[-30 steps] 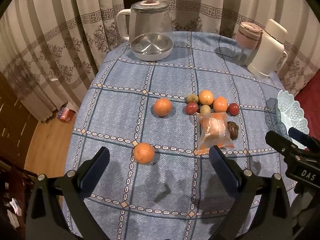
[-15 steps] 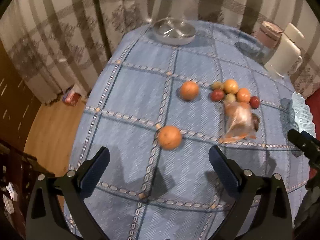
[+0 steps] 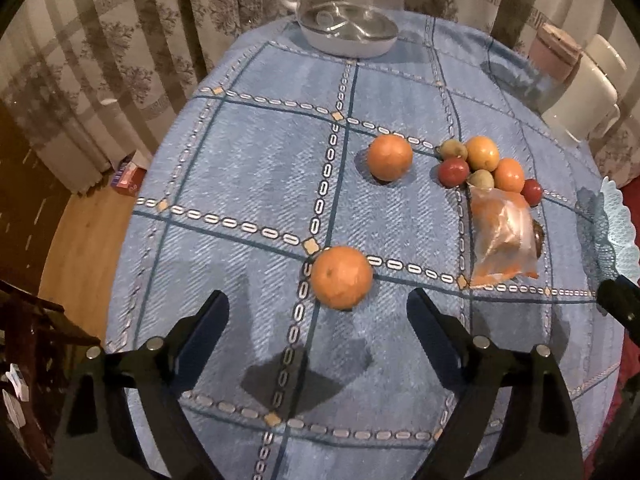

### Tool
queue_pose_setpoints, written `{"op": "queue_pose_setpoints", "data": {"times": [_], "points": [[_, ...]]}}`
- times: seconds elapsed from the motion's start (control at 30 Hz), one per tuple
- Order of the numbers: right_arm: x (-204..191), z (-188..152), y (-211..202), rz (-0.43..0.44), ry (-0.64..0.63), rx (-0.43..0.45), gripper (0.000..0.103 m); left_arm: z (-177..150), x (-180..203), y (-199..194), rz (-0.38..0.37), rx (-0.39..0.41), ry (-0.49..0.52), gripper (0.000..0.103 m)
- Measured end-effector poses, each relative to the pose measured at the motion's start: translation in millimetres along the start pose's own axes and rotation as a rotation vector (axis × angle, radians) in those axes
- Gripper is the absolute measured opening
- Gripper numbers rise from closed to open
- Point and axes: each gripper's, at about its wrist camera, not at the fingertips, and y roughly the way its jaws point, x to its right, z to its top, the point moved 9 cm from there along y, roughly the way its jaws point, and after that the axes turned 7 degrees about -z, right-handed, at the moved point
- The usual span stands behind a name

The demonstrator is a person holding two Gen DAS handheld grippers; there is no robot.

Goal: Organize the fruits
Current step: 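Move both tools toward the fruits on the table, then grasp the loose orange with the left tool while the right tool grasps the plastic bag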

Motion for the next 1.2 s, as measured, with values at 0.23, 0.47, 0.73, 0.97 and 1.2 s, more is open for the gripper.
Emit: {"op": "queue_pose_setpoints", "data": {"times": [0.23,0.47,0.73,0.97,1.2], "points": [[5,-2,8,-0.019,0.008,-0.024,0.101,7,0,27,-0.018,-0.047,0.007,0.076],[-3,0,16,-0.003,-0.009,-0.047,0.101,6,-3,41,-0.047,-0.074,-0.002,0.056],[-30,11,22,0.078,-0.038,-0.068,0.1,5,2,35,-0.11,-0.065,-0.023,0.04],[-63,27,37,0.142,-0.077,-0.078,0.1,10,-5,13,-0.112,-0.024,-0.032,0.04],[-82,32,62,0.155,-0.084,-0.113,0.097,15,-11,-6,-0.102,0.013,-0.044,0.04]]}}
